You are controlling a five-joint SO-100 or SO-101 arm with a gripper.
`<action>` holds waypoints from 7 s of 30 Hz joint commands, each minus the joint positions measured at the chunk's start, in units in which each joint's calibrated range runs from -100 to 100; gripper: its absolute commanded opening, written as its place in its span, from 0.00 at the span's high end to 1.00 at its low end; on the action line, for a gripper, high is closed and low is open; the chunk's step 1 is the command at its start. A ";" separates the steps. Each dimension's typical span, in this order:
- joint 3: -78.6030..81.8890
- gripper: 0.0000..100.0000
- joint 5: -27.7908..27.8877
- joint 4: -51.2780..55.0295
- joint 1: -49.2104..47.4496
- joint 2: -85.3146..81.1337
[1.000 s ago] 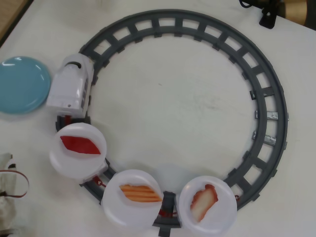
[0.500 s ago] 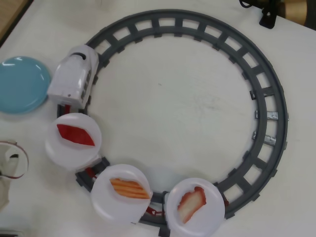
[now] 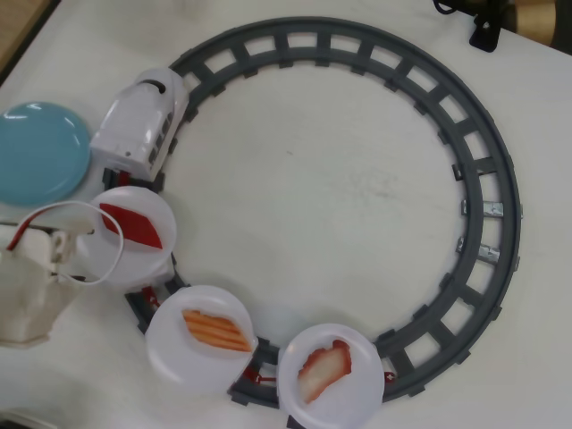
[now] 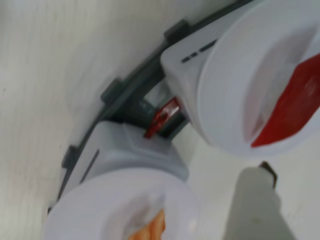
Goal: Pick up the sushi from the Shinkansen and put it on the blue dish
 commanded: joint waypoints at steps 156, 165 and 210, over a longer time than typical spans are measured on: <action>-29.10 0.78 -4.22 2.51 -22.81 24.20; 0.57 0.97 -4.43 -7.00 -22.81 3.63; 83.17 0.97 -4.59 -26.71 -23.60 -69.29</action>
